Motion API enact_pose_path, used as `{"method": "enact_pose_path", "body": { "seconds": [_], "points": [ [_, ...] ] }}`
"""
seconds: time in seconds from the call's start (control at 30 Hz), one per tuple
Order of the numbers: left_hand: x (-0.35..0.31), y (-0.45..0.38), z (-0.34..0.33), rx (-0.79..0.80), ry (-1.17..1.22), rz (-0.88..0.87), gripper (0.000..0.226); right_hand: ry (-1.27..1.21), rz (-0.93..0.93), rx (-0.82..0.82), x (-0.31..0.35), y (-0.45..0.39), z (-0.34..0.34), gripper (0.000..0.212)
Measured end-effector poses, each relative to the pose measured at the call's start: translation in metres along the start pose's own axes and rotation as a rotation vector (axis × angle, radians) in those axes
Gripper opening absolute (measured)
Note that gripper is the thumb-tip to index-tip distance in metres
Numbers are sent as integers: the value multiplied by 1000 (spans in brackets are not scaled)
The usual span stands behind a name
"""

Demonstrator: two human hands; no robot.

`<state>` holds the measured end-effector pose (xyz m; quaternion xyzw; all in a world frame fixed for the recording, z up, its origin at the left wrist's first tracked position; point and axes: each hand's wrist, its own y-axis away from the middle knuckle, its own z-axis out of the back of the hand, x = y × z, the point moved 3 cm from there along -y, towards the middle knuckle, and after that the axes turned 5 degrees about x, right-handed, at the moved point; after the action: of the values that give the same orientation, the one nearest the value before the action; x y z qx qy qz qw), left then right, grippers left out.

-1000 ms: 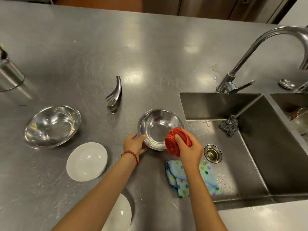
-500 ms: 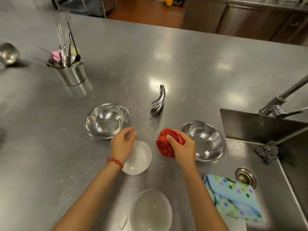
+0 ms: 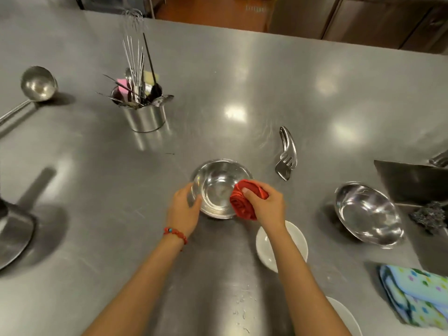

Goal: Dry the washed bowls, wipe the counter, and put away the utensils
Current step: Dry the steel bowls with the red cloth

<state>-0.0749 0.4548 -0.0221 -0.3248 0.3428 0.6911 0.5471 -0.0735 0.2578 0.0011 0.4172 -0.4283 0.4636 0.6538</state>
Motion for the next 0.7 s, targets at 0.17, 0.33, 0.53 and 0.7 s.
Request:
{"method": "enact_pose_path", "body": {
  "seconds": [0.17,0.33,0.53,0.7],
  "points": [
    [18,-24,-8,89,222,148,33,120,-28,35,-4,-27,-30,25],
    [30,-38,-19,113,375,273,26,347,-10,45,-11,-50,-58,32],
    [33,-39,-24,118,653,427,37,628,10,148,-17,-61,-86,30],
    [33,-36,-25,120,677,414,38,473,19,274,-19,-43,-103,19]
  ]
}}
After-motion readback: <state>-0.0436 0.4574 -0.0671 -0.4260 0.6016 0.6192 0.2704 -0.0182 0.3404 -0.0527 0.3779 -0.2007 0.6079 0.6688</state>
